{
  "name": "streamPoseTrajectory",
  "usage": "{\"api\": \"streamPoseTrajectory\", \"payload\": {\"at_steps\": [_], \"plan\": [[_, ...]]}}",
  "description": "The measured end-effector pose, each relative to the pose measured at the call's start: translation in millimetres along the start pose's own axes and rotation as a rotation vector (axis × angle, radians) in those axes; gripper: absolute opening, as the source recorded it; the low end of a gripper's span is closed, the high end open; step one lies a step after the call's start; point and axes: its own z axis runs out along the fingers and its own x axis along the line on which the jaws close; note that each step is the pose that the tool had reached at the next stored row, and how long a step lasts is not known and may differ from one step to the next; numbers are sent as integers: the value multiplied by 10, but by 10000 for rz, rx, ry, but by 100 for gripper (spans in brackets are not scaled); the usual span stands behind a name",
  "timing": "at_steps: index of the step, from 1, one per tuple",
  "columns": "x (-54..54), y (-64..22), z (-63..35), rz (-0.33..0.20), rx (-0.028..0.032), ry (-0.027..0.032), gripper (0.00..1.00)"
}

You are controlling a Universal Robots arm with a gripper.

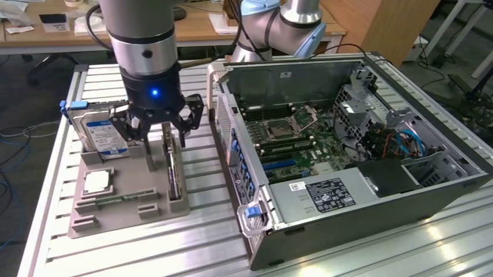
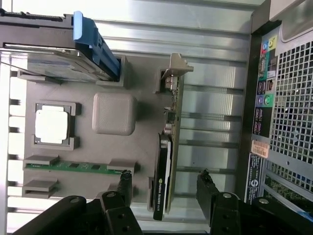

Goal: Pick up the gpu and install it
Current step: 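Pick up the gpu and move the gpu toward the slot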

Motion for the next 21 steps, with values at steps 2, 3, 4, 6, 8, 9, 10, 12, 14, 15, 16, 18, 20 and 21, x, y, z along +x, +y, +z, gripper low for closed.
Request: {"api": "streamPoseTrajectory", "payload": {"at_steps": [2,3,4,6,8,9,10,12,14,15,16,18,20,21], "plan": [[-2,0,18,0,0,0,65],[-4,1,27,0,0,0,65],[-5,3,35,-1,1,1,65],[-7,4,57,-1,0,0,65],[-10,5,82,1,0,1,65],[-11,4,96,2,0,1,65],[-12,4,110,1,0,1,65],[-13,3,145,19,1,0,65],[-13,3,181,44,0,-1,65],[-13,2,194,44,1,0,65],[-13,2,208,45,0,-1,65],[-14,2,233,45,0,-1,65],[-14,1,255,45,0,0,65],[-14,1,266,45,0,0,65]]}}
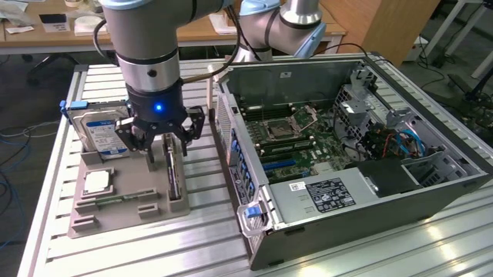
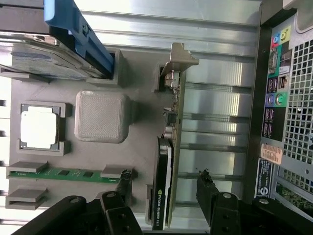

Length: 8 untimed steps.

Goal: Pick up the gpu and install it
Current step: 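Pick up the gpu and move the gpu toward the slot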

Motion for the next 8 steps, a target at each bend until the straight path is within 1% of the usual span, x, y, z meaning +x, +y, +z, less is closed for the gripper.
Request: {"api": "streamPoseTrajectory", "payload": {"at_steps": [4,8], "plan": [[-1,8,37,39,1,0,65],[0,14,87,269,3,-4,65]]}}
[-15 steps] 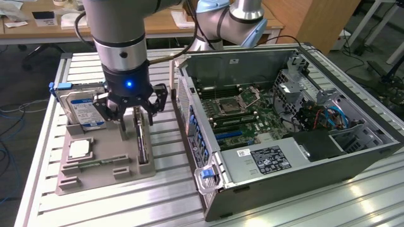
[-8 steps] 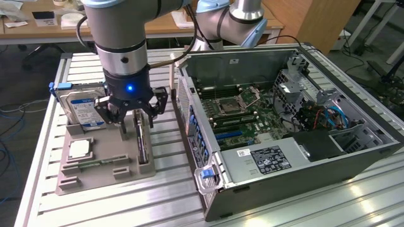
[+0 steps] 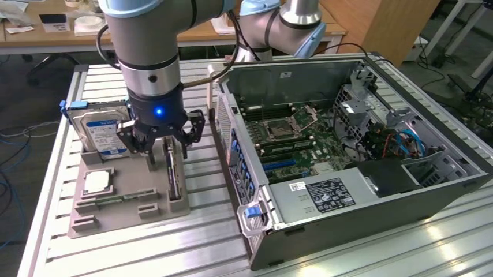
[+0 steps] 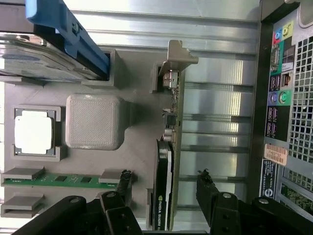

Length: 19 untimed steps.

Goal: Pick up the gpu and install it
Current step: 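Pick up the gpu and move the gpu toward the slot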

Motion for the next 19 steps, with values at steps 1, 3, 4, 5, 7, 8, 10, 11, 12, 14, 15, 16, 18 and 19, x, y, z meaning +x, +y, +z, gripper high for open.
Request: {"api": "streamPoseTrajectory", "payload": {"at_steps": [1,3,4,5,7,8,10,11,12,14,15,16,18,19], "plan": [[0,0,10,32,0,-1,65],[0,0,24,51,0,-1,65],[0,0,32,53,0,-1,65],[0,-1,42,55,1,-1,65],[1,-1,62,59,1,-1,65],[1,-1,73,60,1,-1,65],[1,-1,107,67,0,-2,65],[1,-2,124,71,1,-1,65],[1,-2,142,75,1,-1,65],[2,-2,179,83,1,-1,65],[2,-3,197,89,1,-1,65],[2,-3,215,95,1,-1,65],[1,-3,251,108,2,-2,65],[1,-2,270,117,1,-3,65]]}}
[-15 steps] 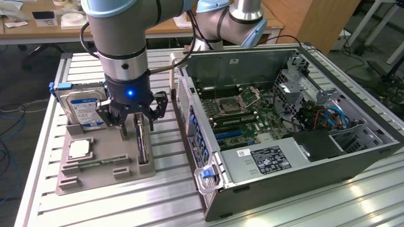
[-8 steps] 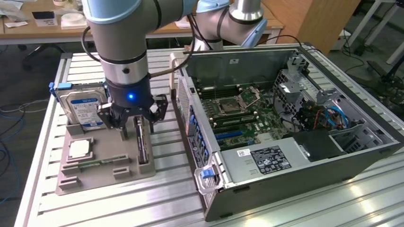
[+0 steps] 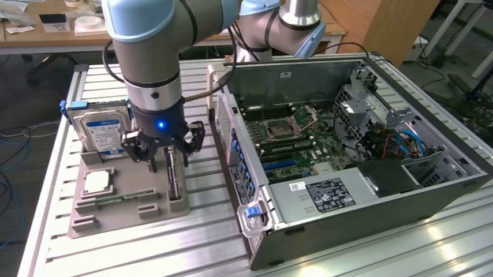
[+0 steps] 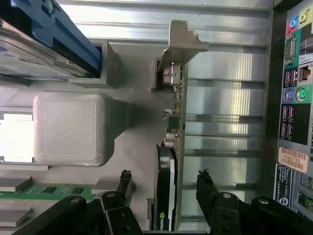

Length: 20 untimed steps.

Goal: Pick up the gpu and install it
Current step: 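Pick up the gpu and move the gpu toward the slot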

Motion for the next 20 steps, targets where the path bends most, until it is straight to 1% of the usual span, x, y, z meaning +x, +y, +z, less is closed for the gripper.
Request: {"api": "streamPoseTrajectory", "payload": {"at_steps": [9,16,18,20], "plan": [[3,6,163,87,2,0,65],[2,6,172,88,4,0,65],[2,6,172,88,4,0,63],[2,6,172,88,5,1,51]]}}
